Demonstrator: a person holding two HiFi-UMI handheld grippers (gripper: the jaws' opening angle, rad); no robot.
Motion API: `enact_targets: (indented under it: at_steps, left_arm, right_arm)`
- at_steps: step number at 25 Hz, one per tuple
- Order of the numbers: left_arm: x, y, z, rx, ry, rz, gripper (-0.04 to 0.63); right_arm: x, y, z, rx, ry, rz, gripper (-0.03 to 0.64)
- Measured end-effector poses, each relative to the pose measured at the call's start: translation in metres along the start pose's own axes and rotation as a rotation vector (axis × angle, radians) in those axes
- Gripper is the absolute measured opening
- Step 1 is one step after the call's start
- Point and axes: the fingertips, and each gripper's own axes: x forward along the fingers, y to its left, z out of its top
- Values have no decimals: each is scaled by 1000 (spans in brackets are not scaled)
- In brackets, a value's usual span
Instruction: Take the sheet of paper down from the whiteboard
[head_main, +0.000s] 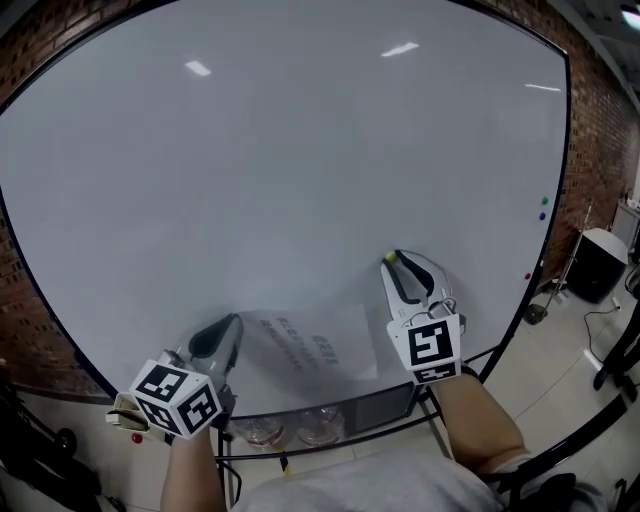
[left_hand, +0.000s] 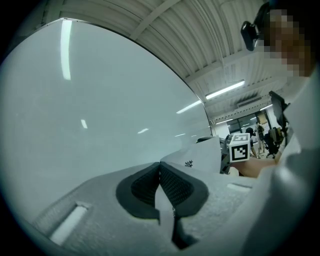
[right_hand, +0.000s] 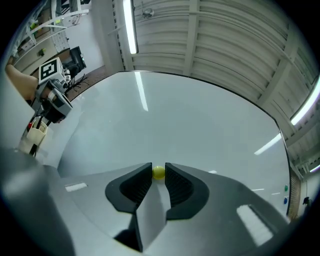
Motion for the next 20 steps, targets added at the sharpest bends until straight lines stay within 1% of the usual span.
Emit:
enact_targets:
  at_steps: [9,11,12,14,15,17,20]
  left_arm:
    - [-8,-12,-6,-14,11,-10,3]
    - [-8,-13,-10,-2,24,-14,2]
    - [-9,-12,-13,4,31,-16,3]
    - [-11,-13,-23,10,43,-22,2]
    - [-12,-14,-30,7,48,-28,2]
    - [-12,-21,-46,-10,67,-49,2]
    - [-12,-38,-62,-39,96,-79,2]
  right_arm:
    - [0,1,-3,8,19,27,78]
    - [-3,-1,2,7,13,15,113]
    - [-7,0,4,7,10,9,114]
    - [-18,9,3,31,23,25,85]
    - [-25,17,-1,60,46,55,49]
    - [-41,42,-17,135,128,156,2]
    - [-65,78,-44,220,275,313,2]
